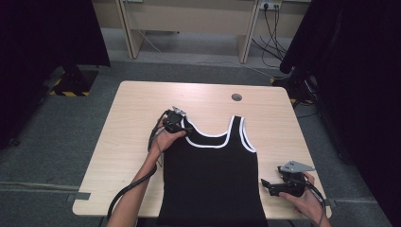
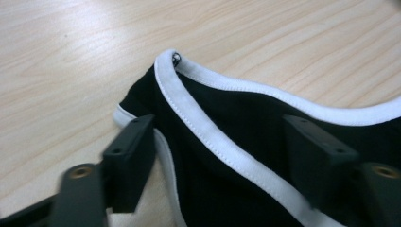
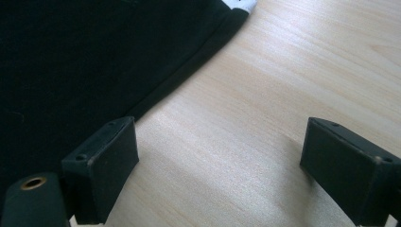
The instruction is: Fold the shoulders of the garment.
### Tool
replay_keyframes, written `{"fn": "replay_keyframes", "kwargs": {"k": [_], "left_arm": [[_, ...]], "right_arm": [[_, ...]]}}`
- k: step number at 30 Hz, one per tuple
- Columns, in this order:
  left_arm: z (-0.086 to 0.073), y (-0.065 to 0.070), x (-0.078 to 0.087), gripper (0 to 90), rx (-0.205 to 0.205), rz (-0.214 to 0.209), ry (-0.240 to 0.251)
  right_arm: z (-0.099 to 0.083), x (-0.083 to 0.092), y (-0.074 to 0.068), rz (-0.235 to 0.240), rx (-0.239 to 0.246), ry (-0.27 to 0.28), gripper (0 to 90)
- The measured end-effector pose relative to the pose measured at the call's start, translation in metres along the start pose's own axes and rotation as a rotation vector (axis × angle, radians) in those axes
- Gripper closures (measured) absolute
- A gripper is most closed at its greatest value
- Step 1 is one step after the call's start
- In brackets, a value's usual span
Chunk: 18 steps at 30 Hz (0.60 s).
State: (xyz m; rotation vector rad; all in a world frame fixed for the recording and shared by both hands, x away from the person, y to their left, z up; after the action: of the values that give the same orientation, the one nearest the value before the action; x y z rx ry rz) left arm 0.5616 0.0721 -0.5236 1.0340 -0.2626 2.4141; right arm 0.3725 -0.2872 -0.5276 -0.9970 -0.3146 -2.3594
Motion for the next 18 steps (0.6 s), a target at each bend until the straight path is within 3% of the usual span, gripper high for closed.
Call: {"fn": "replay_keyframes", "kwargs": {"k": [8, 13, 18], "left_arm": [[0.002, 0.013, 0.002, 75.9, -0.047, -0.054, 0.021], [0.003, 0.018, 0.006, 81.6, -0.066, -0.067, 0.032], [0.009, 0.023, 0.025, 81.6, -0.062, -0.085, 0.084]], "right_arm": [[0.0, 0.0, 0.0, 0.003, 0.003, 0.0, 12.3], [0.0, 0.0, 0.0, 0.003, 0.005, 0.0, 12.3], [0.0, 0.0, 0.0, 0.003, 0.005, 0.001, 12.3]]}}
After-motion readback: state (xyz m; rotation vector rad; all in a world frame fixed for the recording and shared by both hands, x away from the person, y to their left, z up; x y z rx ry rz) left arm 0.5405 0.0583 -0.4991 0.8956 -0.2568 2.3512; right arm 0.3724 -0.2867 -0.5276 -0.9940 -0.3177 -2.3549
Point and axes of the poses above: each handheld gripper's, and its own axes: x roughly backward along the jaws, z roughly out of its top, y roughly to its right, the point moved 7 cm from there along -x, roughly forward along the jaws, and after that the axes turned 1 degree about -y, right-handed, at the moved point
